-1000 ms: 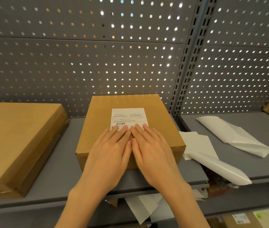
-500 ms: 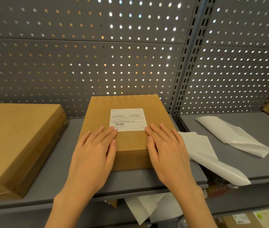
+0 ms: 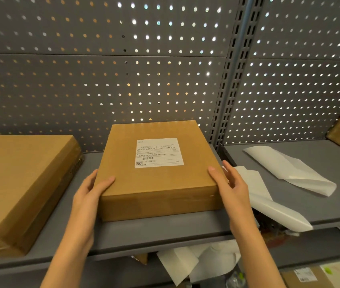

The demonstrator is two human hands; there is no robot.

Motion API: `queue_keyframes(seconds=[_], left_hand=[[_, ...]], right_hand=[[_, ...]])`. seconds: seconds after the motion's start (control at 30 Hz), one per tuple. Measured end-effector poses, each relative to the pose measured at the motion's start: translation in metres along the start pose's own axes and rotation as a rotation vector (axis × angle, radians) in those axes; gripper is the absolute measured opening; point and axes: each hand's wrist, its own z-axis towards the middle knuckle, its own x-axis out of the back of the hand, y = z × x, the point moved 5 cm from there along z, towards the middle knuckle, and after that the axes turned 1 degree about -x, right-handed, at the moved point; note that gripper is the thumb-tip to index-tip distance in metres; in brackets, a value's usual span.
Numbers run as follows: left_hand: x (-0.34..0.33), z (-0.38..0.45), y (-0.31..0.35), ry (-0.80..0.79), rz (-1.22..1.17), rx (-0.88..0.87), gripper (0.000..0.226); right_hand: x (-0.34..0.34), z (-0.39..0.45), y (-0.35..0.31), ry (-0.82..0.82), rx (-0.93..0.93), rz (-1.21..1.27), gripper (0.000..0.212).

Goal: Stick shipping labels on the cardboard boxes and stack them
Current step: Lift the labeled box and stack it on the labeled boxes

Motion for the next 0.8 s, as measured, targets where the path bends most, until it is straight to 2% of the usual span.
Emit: queue_keyframes(seconds=[0.17, 0.27, 0.6, 0.8], left_hand=[[-0.006, -0.002, -0.005, -0.083, -0.068, 0.023, 0.085], [-0.008, -0.003, -0.004, -0.078, -0.074, 0.005, 0.077], [-0.007, -0.005, 0.0, -0.094, -0.156, -0.085, 0.05], [-0.003, -0.01, 0.02, -0.12, -0.153, -0.226, 0.061]], right_hand=[[-0.007, 0.001, 0.012, -0.109, -0.101, 0.065, 0.065], [-0.009, 0.0, 0.011, -0.117, -0.09, 0.091, 0.062], [-0.005, -0.008, 0.002, -0.067, 0.021, 0.175, 0.053], [0.0, -0.021, -0.011, -0.03, 0.139, 0.209, 0.052]])
